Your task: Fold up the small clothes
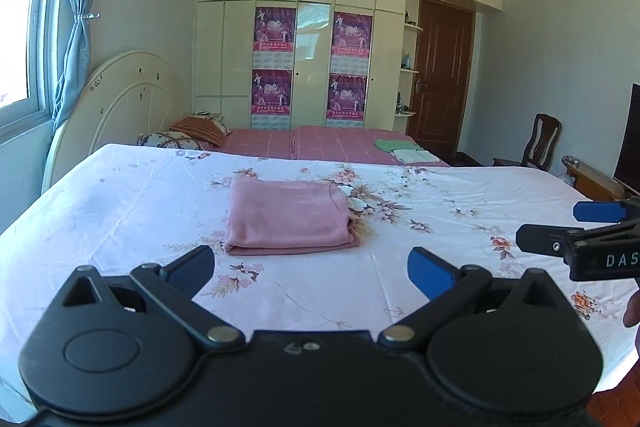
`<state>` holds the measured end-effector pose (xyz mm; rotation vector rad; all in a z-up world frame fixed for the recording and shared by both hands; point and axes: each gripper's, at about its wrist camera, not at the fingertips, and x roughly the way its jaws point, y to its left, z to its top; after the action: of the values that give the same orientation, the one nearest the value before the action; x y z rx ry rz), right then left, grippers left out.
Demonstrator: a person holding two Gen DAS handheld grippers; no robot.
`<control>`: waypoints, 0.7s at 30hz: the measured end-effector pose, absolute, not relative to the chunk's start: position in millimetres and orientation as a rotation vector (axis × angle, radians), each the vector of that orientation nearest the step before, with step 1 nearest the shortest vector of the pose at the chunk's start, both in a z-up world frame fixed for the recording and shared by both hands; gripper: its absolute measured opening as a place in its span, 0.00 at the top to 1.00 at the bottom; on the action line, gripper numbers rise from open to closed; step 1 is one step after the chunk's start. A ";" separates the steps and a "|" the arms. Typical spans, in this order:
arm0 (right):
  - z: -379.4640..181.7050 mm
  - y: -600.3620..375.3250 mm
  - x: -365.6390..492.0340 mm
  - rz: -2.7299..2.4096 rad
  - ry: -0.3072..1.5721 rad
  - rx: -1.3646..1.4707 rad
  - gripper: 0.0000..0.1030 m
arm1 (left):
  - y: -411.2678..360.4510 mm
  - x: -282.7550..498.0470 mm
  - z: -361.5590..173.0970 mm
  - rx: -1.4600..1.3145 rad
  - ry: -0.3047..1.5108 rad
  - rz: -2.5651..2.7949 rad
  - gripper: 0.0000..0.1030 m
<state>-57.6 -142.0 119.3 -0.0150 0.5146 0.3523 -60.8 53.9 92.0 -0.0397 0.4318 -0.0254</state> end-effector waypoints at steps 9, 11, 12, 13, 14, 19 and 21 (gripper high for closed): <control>131.0 -151.2 -79.5 0.343 0.480 0.017 0.00 | 43.6 -73.0 95.1 -0.024 0.404 -0.032 0.00; 131.4 -151.7 -81.6 0.342 0.479 0.017 0.00 | 42.7 -74.7 94.5 -0.022 0.403 -0.036 0.00; 131.5 -152.4 -82.9 0.341 0.479 0.015 0.00 | 42.1 -74.8 94.2 -0.023 0.402 -0.036 0.00; 131.4 -153.8 -83.4 0.339 0.478 0.012 0.00 | 43.7 -74.6 94.2 -0.025 0.402 -0.038 0.00; 131.7 -154.4 -85.1 0.337 0.476 0.011 0.00 | 43.5 -74.7 94.2 -0.026 0.401 -0.040 0.00; 133.8 -157.2 -88.9 0.333 0.469 0.012 0.00 | 41.7 -76.4 94.3 -0.027 0.393 -0.043 0.00; 134.3 -157.7 -89.0 0.332 0.470 0.011 0.00 | 41.5 -76.6 94.4 -0.025 0.392 -0.040 0.00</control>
<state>-89.0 -157.7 134.3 0.0111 0.4699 0.3316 -76.6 41.5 94.4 -0.0247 0.3922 -0.0404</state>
